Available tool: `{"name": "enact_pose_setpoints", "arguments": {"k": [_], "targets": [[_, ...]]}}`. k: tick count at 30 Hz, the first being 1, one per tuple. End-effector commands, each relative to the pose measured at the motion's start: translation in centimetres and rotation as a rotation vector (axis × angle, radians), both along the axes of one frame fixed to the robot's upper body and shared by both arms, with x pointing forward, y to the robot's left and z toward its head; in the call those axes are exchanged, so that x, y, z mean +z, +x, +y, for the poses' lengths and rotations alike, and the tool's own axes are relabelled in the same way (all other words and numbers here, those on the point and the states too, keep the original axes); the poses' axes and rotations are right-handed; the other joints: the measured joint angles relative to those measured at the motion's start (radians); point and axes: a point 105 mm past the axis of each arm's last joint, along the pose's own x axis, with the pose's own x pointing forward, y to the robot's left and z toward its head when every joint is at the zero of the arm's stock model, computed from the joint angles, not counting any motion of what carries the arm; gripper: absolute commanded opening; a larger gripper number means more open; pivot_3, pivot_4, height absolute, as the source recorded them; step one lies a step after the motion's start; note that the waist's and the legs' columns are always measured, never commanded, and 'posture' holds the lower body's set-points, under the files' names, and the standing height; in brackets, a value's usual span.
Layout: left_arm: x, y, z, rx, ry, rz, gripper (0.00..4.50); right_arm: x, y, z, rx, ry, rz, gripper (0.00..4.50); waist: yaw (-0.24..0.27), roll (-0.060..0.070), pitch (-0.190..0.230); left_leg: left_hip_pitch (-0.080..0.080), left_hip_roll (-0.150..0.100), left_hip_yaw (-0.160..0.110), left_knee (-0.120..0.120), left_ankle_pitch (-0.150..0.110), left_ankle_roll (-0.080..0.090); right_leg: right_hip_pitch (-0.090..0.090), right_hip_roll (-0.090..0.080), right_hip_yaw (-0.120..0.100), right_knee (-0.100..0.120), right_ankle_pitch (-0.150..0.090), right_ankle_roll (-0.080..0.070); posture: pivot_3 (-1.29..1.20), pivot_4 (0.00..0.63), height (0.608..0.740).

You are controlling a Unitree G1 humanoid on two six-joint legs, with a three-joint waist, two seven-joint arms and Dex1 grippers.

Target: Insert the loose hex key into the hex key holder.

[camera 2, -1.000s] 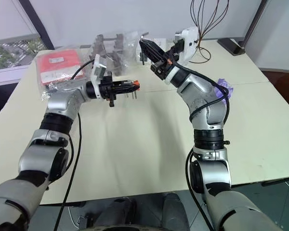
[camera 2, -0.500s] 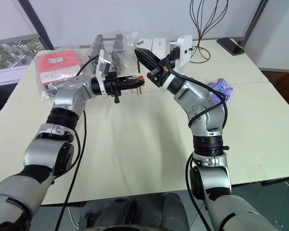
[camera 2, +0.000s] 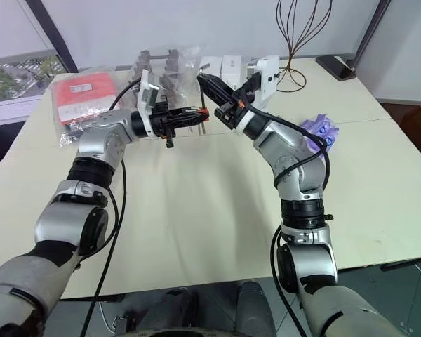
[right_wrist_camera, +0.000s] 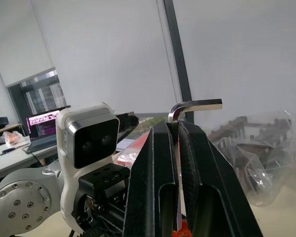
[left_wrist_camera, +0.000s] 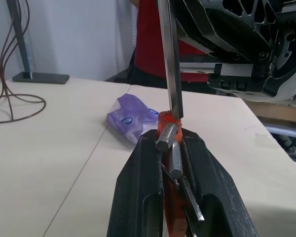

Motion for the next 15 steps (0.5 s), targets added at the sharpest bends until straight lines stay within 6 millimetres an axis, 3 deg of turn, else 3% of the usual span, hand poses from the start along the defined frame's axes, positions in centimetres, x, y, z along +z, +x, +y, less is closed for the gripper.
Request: {"name": "enact_pose_setpoints", "arguments": {"k": [1,15], "targets": [[2.7,-0.2,-0.1,-0.008,-0.033,-0.08,0.0,0.5,0.0,-0.3,-0.009,0.007,-0.027,0.04,0.0,0.0,0.0,0.0,0.0,0.0,0.0,0.0,0.0,0.0,0.0,0.0,0.0,0.0,0.0,0.0,0.15,0.74],[2.6,-0.8,-0.3,-0.037,-0.037,-0.073,0.0,-0.7,0.9,-0.8,-0.038,-0.001,-0.001,0.04,0.0,0.0,0.0,0.0,0.0,0.0,0.0,0.0,0.0,0.0,0.0,0.0,0.0,0.0,0.0,0.0,0.15,0.74]]}}
